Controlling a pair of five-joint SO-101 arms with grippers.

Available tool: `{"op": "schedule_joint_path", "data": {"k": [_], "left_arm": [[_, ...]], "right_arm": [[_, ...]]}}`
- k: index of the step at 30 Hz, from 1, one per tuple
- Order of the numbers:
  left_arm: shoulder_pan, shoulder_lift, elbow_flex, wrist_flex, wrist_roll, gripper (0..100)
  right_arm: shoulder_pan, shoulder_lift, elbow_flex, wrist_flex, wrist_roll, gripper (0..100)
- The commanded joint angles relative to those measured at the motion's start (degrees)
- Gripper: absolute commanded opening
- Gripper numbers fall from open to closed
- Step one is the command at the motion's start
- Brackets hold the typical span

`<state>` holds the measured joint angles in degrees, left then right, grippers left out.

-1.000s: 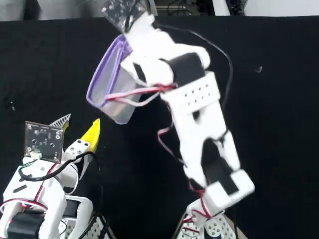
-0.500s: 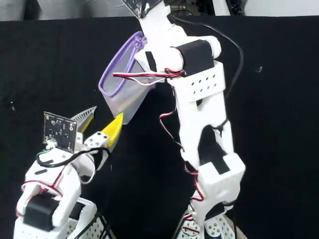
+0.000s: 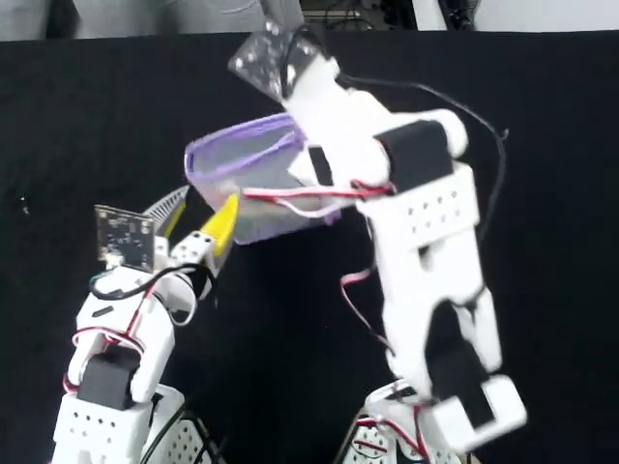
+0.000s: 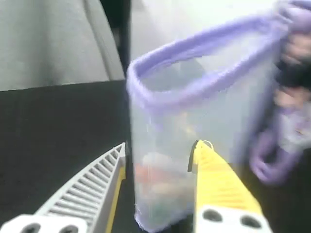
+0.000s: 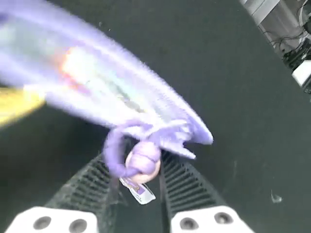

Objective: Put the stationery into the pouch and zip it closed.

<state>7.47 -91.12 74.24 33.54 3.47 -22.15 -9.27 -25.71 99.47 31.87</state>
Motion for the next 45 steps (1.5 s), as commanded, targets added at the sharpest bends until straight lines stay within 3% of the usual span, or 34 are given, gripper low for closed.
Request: {"op": "schedule_joint_path", "data": {"k": [1, 9, 16, 20, 28, 39, 45], "left_arm": [[-1.4, -0.5, -0.8, -3.3, 4.3, 22], [-1.2, 3.2, 0.9, -10.5, 4.7, 22], [-3.4, 21.6, -2.3, -19.4, 5.0, 22], [-3.7, 30.8, -8.1, -19.8, 5.0, 22], [-3.6, 38.9, -10.8, -19.9, 5.0, 22], [6.5, 39.5, -10.7, -19.9, 4.7, 22], [0.5, 38.9, -10.7, -19.6, 5.0, 22]], "right_arm": [[-0.3, -7.5, 7.4, 1.8, 2.2, 1.1], [-9.1, -15.0, 18.2, 1.8, 2.5, 1.1], [-24.2, -14.5, 18.2, 1.8, -1.8, 1.1], [-27.2, -11.2, 12.5, 1.2, -3.6, 1.1], [-24.0, -1.5, -2.2, -3.4, -9.1, 1.1], [-8.1, -0.6, -4.8, -4.9, -15.0, 1.1], [-4.0, -0.1, -4.7, -5.0, -15.0, 1.1]]}}
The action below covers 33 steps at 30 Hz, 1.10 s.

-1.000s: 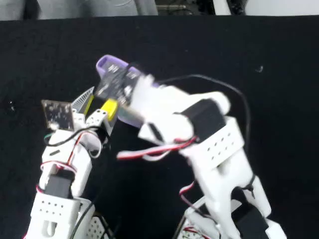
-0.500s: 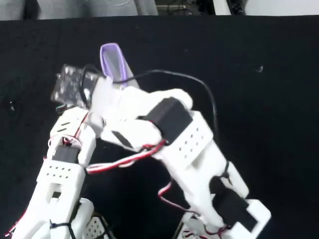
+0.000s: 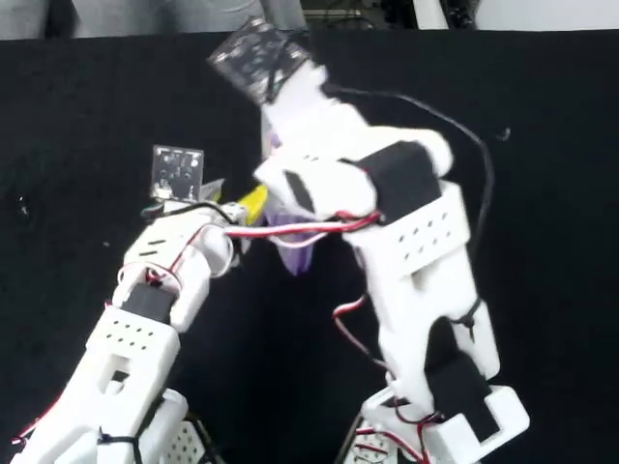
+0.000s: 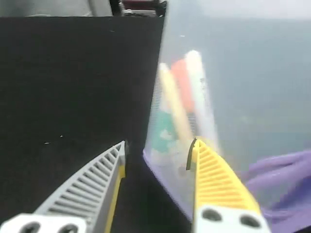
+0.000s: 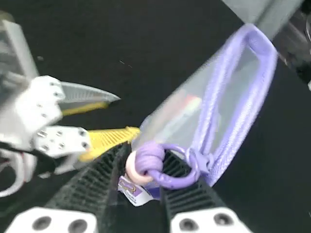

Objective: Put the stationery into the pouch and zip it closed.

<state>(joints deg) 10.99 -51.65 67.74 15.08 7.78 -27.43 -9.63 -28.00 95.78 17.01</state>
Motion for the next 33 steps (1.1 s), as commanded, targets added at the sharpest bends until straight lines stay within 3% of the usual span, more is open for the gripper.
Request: {"op": "schedule_joint_path", "data": {"k": [1, 5, 11, 18, 26, 33], "left_arm": [[-4.1, -0.5, -4.2, -1.1, 0.7, 22], [-7.3, -0.6, -4.2, 0.0, 0.4, 22], [-7.0, -5.2, -5.6, 9.9, 0.4, 22], [-1.6, -27.5, -2.5, 23.4, 0.4, 22], [4.8, -52.9, 6.5, 29.6, -1.7, 23], [7.5, -49.9, 4.7, 30.2, -1.5, 23]], "right_arm": [[1.2, 0.3, -2.4, -1.4, -0.2, 1.1], [0.6, 0.0, 0.2, -4.7, -0.2, 1.1], [-2.7, 0.4, 3.6, -9.6, -0.3, 1.1], [-5.0, 0.4, 0.1, -10.0, -0.3, 1.1], [-9.8, 0.4, -3.6, -10.0, -0.3, 1.1], [-10.8, 2.0, -4.4, -12.7, -0.3, 1.1]]}}
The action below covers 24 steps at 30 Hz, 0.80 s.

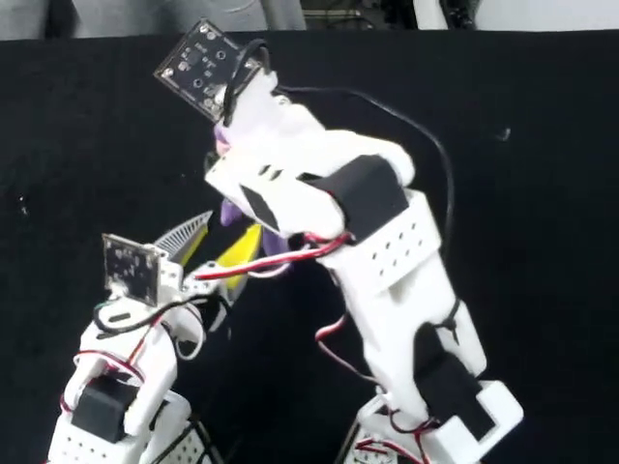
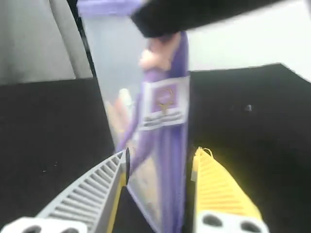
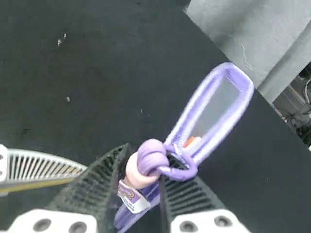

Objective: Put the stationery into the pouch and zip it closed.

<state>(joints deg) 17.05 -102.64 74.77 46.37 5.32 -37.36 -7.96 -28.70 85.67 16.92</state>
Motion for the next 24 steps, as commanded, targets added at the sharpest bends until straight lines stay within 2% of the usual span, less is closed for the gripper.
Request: {"op": "schedule_joint_path", "data": {"k": [1, 9, 16, 24], "left_arm": [[1.5, 1.6, -1.9, -2.3, 1.1, 23], [0.6, 4.0, 2.8, -13.0, 1.2, 23], [0.5, 4.1, 8.7, -22.7, 0.6, 23], [0.6, 4.2, 8.9, -23.8, -2.0, 23]], "right_arm": [[-1.0, 0.8, -3.6, -3.1, -0.2, 1.1], [-1.7, 1.5, -5.4, -3.0, -0.2, 1.1], [-1.9, 1.5, -10.4, 1.9, -0.6, 1.1], [-2.0, 1.5, -11.6, 3.0, -2.5, 1.1]]}}
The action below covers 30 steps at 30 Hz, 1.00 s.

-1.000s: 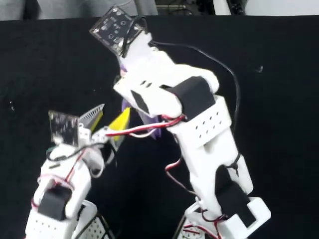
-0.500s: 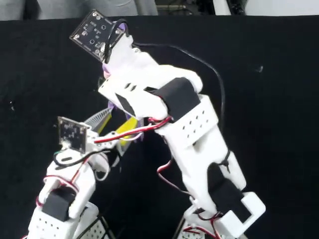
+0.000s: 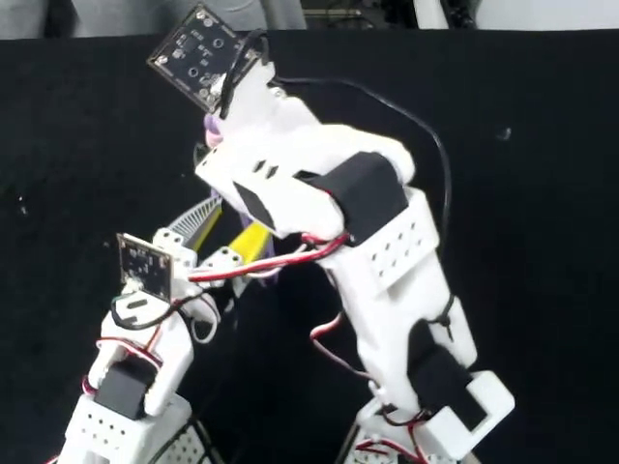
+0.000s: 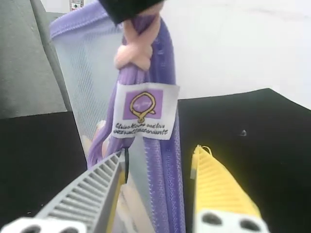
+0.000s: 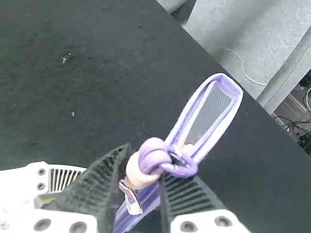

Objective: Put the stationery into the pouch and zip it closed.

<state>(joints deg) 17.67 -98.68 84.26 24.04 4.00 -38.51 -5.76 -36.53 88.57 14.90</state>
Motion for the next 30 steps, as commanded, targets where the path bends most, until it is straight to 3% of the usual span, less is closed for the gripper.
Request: {"op": "schedule_joint_path", "data": {"k": [1, 7, 13, 18, 30], "left_arm": [[0.0, 0.3, -0.5, -1.5, -0.7, 23], [-0.8, 2.4, 2.6, -7.1, -2.5, 22], [-6.4, 13.6, -1.7, -11.7, -0.6, 22], [-9.4, 23.2, -7.8, -11.7, 5.2, 22], [-14.3, 25.9, -6.5, -13.5, 5.6, 22]], "right_arm": [[-1.0, -0.7, -3.9, 0.2, -0.5, 1.1], [-4.2, -0.8, -4.2, 1.4, -0.4, 1.1], [-4.6, -0.8, -4.3, 1.8, -0.4, 1.1], [-4.5, -0.8, -4.5, 2.0, -0.3, 1.1], [-0.6, -0.3, -13.1, 9.6, 0.4, 1.1]]}}
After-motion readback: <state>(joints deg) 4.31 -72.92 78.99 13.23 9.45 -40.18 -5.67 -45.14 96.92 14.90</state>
